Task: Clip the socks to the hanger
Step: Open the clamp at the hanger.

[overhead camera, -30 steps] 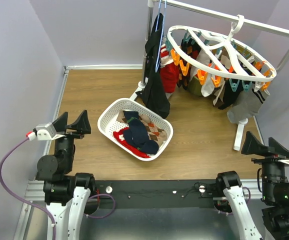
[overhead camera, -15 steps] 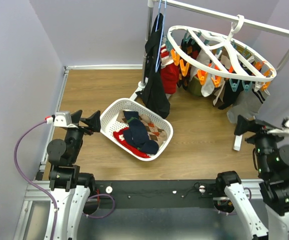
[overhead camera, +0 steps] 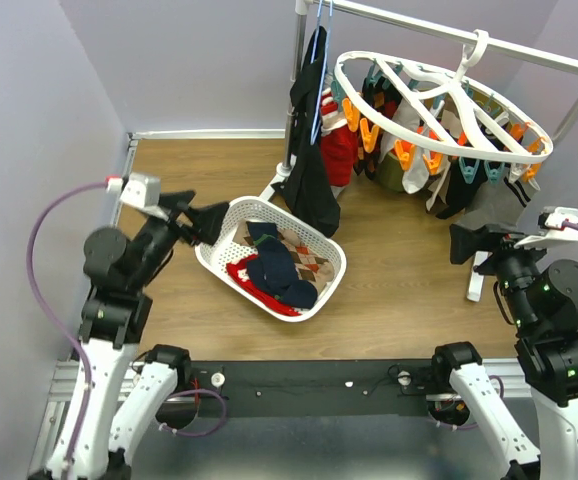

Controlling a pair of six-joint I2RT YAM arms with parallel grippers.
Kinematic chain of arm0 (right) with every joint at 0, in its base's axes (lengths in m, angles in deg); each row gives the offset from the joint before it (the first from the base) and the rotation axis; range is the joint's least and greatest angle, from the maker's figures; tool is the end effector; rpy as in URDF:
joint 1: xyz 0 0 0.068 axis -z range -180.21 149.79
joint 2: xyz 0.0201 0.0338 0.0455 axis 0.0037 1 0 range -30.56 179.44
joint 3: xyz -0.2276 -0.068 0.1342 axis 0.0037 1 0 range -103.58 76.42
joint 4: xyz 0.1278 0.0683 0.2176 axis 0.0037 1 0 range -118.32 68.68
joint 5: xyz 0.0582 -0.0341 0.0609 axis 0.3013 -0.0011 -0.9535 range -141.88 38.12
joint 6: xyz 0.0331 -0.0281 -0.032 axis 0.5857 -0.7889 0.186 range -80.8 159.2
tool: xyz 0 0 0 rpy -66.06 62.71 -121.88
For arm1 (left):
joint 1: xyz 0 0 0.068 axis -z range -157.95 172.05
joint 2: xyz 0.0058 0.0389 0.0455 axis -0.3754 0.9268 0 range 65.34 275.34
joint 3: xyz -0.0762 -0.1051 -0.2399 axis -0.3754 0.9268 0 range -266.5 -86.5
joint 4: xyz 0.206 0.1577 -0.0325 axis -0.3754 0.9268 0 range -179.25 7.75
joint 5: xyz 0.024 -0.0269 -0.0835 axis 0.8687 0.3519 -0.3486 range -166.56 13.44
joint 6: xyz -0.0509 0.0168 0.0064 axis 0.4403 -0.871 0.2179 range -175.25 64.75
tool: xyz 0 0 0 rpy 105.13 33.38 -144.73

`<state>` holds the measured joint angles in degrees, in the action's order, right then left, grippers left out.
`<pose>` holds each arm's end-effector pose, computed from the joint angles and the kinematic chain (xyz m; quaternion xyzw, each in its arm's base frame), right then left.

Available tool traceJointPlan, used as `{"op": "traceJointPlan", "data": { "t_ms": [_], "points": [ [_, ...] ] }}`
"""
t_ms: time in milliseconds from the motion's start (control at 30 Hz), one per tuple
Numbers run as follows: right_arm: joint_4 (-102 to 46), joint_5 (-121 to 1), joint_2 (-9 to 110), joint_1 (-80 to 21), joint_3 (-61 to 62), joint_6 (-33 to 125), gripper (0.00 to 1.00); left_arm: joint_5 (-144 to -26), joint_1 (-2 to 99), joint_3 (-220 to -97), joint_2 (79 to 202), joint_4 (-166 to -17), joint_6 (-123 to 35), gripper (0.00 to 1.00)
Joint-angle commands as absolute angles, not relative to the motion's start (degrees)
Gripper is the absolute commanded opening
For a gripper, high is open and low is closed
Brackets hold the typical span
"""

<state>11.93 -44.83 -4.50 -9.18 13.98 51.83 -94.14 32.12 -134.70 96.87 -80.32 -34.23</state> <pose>0.0535 0.0040 0.4157 0.0652 0.7275 0.0835 0.6779 0.1158 -0.0315 0.3938 0.0527 0.6580 -0.2963 0.6903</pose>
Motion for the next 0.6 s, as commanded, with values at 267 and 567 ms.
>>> {"op": "traceJointPlan", "data": {
  "t_ms": [267, 567],
  "points": [
    [15.1, -54.0, -7.8, -9.0, 14.6, 50.9, 1.0, -97.0, 48.0, -164.0, 121.1, -74.2, -32.7, 0.93],
    [14.7, -57.9, -8.1, -8.9, 14.7, 51.1, 1.0, -90.3, 56.3, -180.9, 133.1, -74.2, -30.2, 0.92]
  ]
}}
